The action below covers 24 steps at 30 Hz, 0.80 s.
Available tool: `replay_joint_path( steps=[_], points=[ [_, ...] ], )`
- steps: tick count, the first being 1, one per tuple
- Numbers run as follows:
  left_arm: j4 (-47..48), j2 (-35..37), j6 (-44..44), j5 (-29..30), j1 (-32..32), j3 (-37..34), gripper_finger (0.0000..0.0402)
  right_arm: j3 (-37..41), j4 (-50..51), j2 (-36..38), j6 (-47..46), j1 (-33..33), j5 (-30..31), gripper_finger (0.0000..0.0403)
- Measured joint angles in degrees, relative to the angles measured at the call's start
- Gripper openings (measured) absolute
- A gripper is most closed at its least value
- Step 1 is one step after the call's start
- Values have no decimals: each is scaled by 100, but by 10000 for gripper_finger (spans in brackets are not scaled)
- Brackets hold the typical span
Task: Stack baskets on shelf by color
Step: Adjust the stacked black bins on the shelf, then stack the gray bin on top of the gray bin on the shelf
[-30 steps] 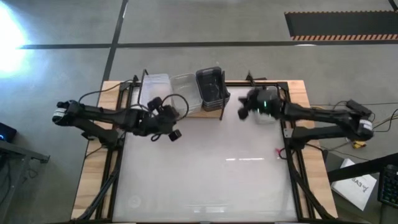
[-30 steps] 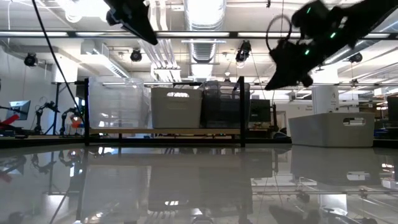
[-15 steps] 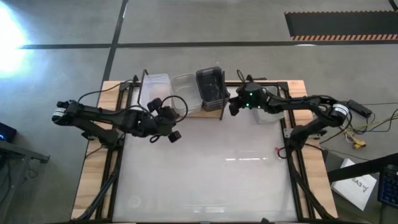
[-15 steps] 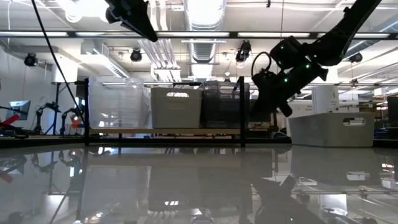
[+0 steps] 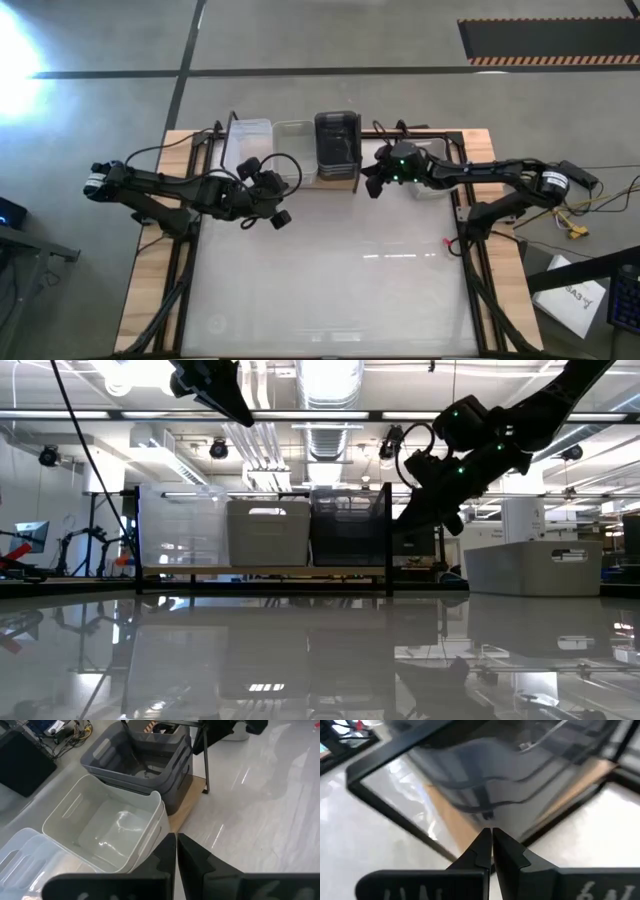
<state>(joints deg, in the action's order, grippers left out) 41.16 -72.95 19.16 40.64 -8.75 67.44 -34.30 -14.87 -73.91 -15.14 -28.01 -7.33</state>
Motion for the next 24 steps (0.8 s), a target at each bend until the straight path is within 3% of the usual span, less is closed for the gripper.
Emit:
replay_joint_path(
  steps=[6,13,19,24],
  points=[
    [7,0,-5,-2,-62,3,0,-260,1613,885,377,106,805,9],
    [-28,-48,-30,-4,-252,-51,0,-1267,5439,2176,444,939,1646,9],
    [-85,-315,-35,-9,-309,-122,0,-2385,7809,2206,244,1189,1792,11],
    [-85,-700,-44,-11,-343,-122,0,-2755,8700,1786,520,1187,1798,53]
  ],
)
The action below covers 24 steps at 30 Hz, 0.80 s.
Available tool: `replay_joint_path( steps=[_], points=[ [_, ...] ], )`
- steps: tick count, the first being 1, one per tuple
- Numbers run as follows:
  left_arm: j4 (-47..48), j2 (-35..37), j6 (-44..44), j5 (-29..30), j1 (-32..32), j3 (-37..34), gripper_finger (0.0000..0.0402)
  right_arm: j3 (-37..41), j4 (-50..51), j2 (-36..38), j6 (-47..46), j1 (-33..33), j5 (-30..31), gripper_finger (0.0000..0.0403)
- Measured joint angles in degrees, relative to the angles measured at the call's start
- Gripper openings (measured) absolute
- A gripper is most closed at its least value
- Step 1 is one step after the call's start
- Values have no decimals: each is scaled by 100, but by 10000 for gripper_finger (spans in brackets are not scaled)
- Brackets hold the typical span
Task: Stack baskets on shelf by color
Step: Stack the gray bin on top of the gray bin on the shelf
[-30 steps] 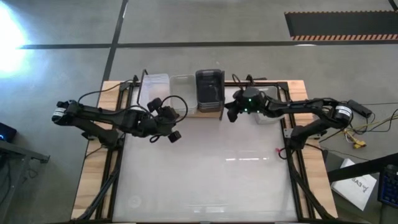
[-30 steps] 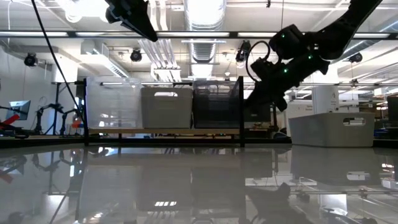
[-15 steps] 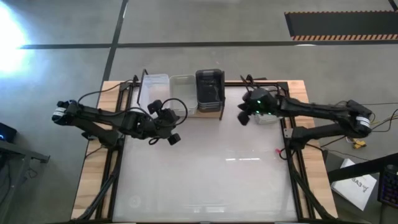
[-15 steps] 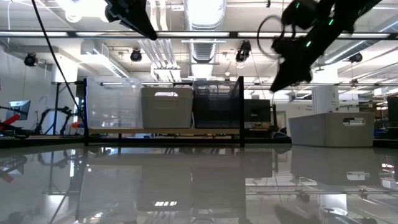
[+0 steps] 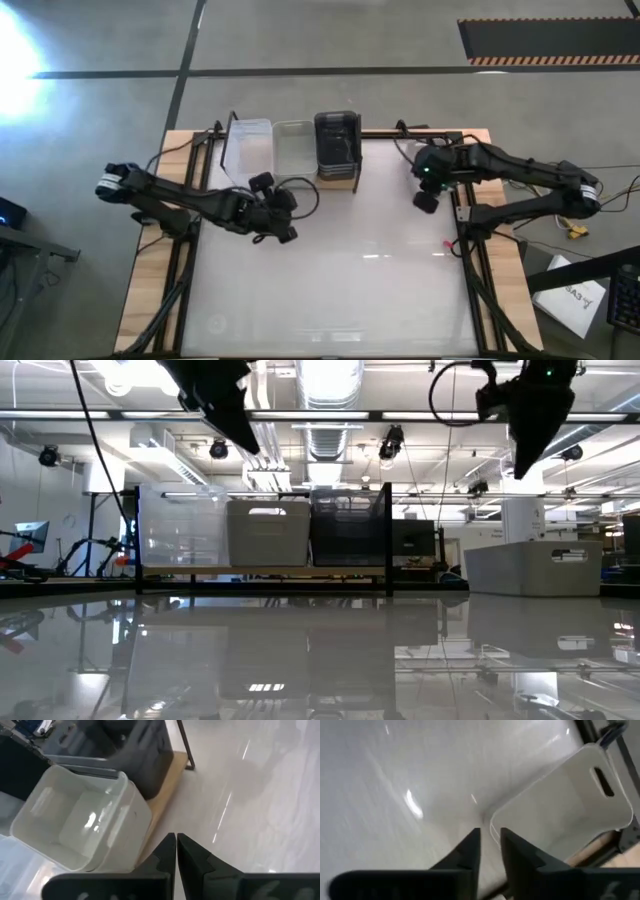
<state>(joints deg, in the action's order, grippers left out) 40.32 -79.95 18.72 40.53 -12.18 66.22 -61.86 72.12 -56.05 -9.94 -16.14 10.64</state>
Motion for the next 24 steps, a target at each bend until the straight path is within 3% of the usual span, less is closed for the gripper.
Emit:
replay_joint_path(
  steps=[8,12,17,24],
  points=[
    [-28,-449,52,-25,-235,0,0,353,178,-661,846,-123,-56,174],
    [-89,-562,339,-45,-428,0,0,680,37,-896,1193,-312,-56,208],
    [-141,-701,650,-39,-718,0,0,788,-240,-1173,1413,-596,-5,210],
    [-425,-841,898,15,-1150,-4,0,965,-554,-1826,2004,-885,-47,177]
  ],
)
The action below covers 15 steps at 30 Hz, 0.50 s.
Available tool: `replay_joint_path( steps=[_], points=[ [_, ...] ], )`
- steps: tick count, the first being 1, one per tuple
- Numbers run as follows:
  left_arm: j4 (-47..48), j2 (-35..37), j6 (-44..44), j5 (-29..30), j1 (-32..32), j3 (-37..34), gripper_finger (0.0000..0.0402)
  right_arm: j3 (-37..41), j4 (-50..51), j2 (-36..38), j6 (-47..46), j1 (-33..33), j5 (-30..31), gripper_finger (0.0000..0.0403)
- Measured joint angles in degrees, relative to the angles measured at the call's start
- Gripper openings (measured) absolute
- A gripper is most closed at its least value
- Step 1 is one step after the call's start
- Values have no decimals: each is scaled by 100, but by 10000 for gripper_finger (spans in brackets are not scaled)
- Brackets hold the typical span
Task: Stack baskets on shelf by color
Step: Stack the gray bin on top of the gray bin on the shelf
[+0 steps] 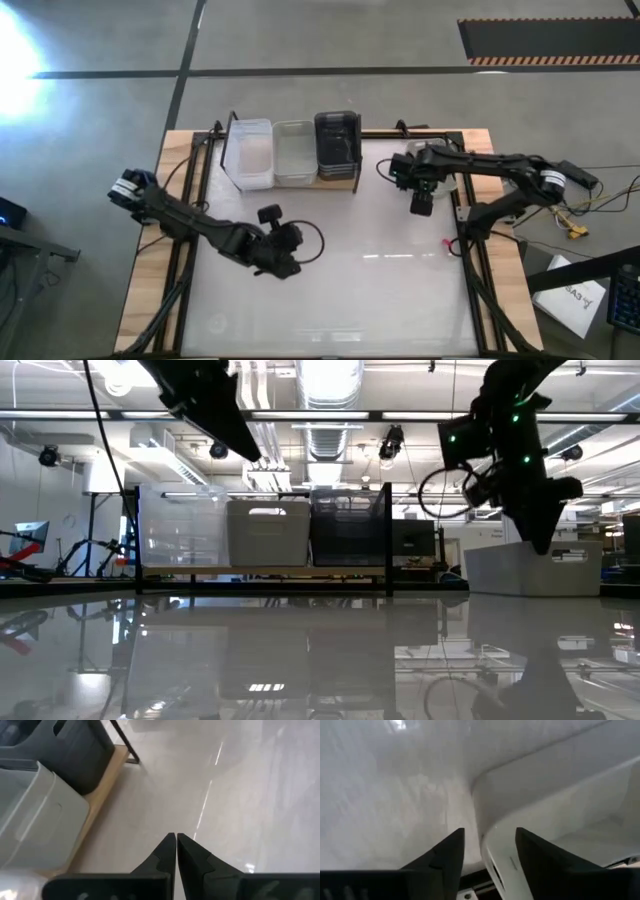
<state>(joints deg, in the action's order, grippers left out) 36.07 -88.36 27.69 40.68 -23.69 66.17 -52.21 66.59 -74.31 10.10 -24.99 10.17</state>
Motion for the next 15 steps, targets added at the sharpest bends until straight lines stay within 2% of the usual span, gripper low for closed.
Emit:
replay_joint_path(
  steps=[2,5,9,15],
  points=[
    [-6,0,192,30,-136,0,0,22,-47,-185,55,0,-2,158],
    [-4,13,378,74,-385,0,0,29,-181,-375,1,39,-76,108],
    [28,24,650,182,-727,3,0,-68,-240,-478,-538,303,-689,25],
    [44,89,1274,191,-1256,58,0,-490,-330,-528,-2143,1610,-1370,10]
  ],
)
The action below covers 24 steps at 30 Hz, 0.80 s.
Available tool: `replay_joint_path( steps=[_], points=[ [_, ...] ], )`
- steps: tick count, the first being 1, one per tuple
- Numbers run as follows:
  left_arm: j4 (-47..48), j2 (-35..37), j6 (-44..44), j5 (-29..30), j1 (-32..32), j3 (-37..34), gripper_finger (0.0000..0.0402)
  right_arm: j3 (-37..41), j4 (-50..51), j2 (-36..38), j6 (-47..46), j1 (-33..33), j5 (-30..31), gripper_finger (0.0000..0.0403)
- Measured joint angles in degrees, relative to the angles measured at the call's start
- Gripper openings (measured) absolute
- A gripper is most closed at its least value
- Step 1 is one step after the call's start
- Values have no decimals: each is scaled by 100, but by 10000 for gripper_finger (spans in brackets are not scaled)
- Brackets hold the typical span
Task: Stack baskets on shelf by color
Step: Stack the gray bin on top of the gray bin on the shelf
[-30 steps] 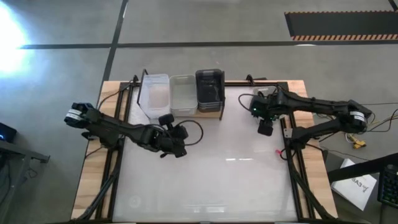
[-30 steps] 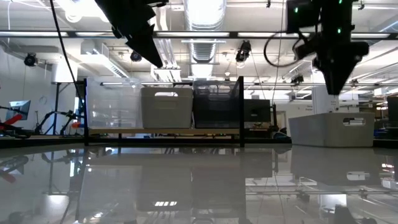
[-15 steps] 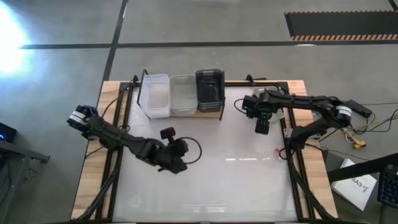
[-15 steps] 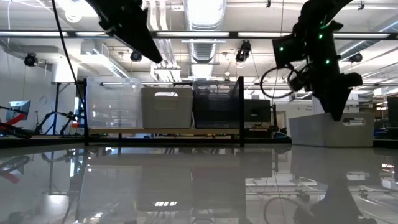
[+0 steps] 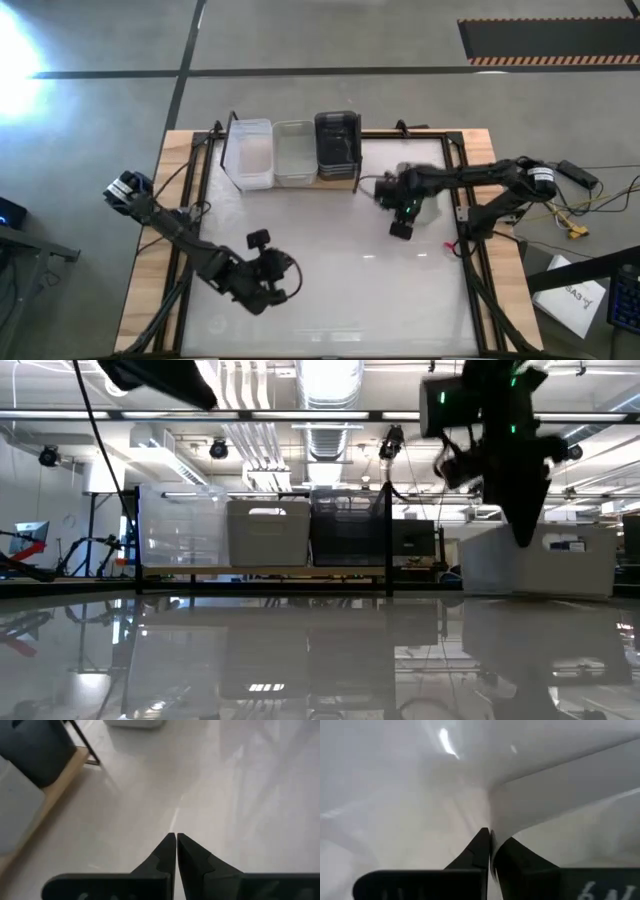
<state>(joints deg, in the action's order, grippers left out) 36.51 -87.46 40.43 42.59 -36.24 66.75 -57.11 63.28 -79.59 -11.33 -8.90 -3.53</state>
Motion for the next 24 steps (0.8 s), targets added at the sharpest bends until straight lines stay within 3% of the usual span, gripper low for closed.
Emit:
replay_joint_path(
  steps=[6,11,19,24],
  points=[
    [1,205,349,521,-619,84,0,-789,-1055,-431,-2151,1890,-435,9],
    [-3,409,535,1060,-1101,89,0,-1983,-2209,-1534,-2642,2816,-418,9],
    [-4,545,737,1296,-1622,51,0,-4725,-2286,-3867,-1935,2547,-78,10],
    [-6,512,889,1387,-1763,23,0,-6403,-1730,-4903,-1236,2218,314,27]
  ],
)
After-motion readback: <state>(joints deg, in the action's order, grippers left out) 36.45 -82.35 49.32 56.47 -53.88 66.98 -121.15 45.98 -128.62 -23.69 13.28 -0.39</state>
